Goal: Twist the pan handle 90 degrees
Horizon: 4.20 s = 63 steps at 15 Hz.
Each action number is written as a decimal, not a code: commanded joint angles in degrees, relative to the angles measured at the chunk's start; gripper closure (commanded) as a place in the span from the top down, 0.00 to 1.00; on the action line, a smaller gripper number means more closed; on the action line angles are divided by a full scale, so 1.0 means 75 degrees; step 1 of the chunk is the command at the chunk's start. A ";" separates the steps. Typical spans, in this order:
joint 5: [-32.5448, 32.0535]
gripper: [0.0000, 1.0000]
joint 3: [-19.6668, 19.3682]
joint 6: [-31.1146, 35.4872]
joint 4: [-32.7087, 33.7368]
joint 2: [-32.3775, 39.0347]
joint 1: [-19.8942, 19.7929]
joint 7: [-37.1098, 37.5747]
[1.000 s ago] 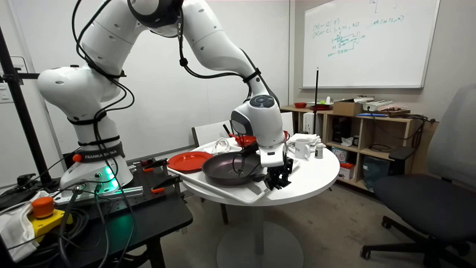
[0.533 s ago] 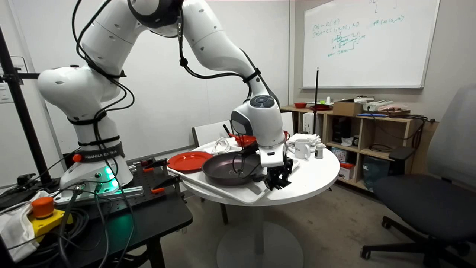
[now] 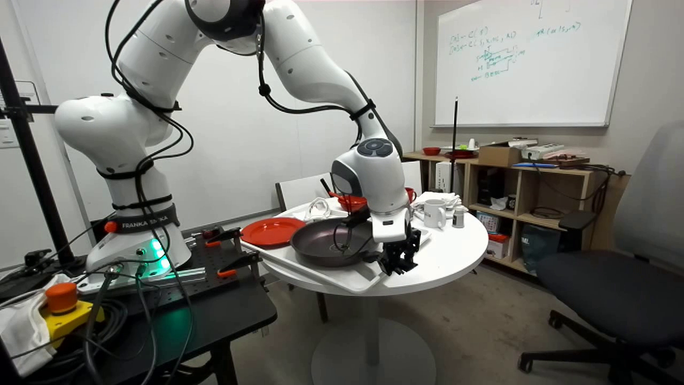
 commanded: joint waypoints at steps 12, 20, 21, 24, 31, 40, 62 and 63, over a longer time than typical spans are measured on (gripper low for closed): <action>0.1187 0.08 -0.0519 -0.0609 0.0399 0.0145 0.0119 -0.0261; 0.1798 0.08 -0.0708 -0.1285 0.0727 0.0281 0.0163 -0.0025; 0.1861 0.08 -0.0732 -0.1350 0.0779 0.0306 0.0181 -0.0010; 0.1952 0.08 -0.0844 -0.1547 0.0935 0.0414 0.0302 0.0158; 0.1999 0.08 -0.1033 -0.1976 0.1404 0.0718 0.0535 0.0938; 0.2108 0.08 -0.1178 -0.2512 0.2116 0.1129 0.0496 0.1928; 0.3199 0.08 -0.1161 -0.2267 0.2248 0.1257 0.0868 0.1787; 0.3203 0.08 -0.1164 -0.2268 0.2237 0.1244 0.0865 0.1777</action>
